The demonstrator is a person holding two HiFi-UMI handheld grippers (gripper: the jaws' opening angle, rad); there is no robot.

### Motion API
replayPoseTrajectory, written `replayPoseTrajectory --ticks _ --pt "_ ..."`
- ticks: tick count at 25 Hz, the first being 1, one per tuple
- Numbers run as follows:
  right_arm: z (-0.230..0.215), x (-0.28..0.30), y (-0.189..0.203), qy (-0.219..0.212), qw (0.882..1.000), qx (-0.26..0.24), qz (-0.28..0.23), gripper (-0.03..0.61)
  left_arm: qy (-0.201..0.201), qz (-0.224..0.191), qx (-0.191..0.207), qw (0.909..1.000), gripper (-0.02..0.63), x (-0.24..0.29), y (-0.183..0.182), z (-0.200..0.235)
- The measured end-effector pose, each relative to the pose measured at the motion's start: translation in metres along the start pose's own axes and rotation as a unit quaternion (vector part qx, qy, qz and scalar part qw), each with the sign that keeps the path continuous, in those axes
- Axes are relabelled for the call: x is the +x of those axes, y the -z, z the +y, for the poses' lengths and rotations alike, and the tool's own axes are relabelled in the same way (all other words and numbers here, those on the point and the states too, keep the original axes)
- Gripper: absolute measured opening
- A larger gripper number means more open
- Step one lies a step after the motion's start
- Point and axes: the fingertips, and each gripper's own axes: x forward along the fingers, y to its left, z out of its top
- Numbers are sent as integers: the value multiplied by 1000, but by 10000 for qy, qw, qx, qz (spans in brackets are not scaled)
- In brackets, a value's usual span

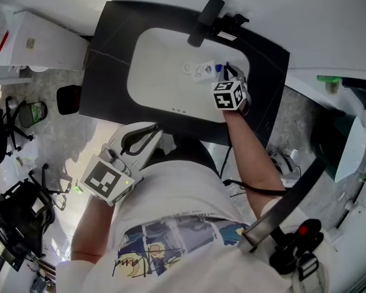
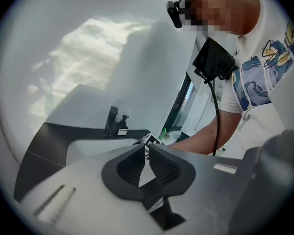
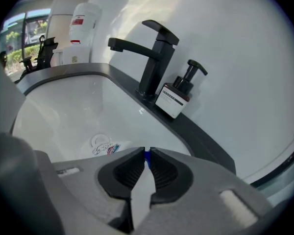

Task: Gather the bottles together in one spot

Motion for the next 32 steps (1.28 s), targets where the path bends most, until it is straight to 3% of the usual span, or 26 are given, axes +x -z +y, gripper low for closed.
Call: replayPoseTrajectory --ticks 8,17,32 --pt "-12 -14 -12 108 9960 -839 -276 35 -1 -93 50 9999 29 -1 -5 -2" --pt "-51 -46 -33 344 9806 -1808 -679 32 135 -149 179 9996 29 4 -9 -11" --pt "-154 -89 -94 636 9610 -2475 -1057 26 260 -289 320 9987 29 24 -27 -18"
